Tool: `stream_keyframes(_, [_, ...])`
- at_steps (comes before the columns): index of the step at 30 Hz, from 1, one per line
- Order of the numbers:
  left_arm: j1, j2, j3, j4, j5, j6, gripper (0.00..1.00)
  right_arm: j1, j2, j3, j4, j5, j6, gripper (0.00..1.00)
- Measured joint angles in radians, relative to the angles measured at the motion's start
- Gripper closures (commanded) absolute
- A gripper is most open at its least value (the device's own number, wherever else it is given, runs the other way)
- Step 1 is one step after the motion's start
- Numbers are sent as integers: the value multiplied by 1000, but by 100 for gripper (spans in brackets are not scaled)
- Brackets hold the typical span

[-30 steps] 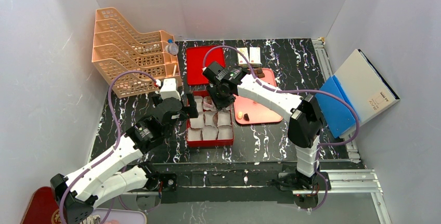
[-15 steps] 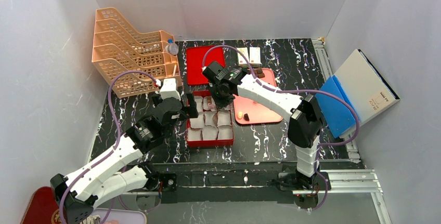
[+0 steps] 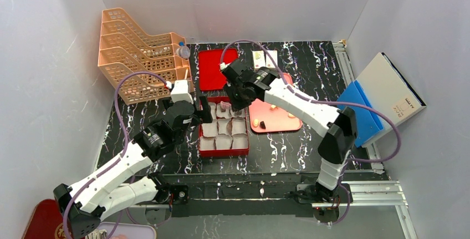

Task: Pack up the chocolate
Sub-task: Pick up the fake chocolate from the plate.

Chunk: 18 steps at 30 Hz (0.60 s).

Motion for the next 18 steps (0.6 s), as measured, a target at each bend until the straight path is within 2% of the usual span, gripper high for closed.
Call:
stream_keyframes(9, [0, 5, 9, -6, 17, -23, 2, 4, -212, -75, 10, 84, 18, 98])
stream_keyframes(18, [0, 68, 26, -8, 59, -40, 1, 2, -418, -432, 24, 286, 82, 99])
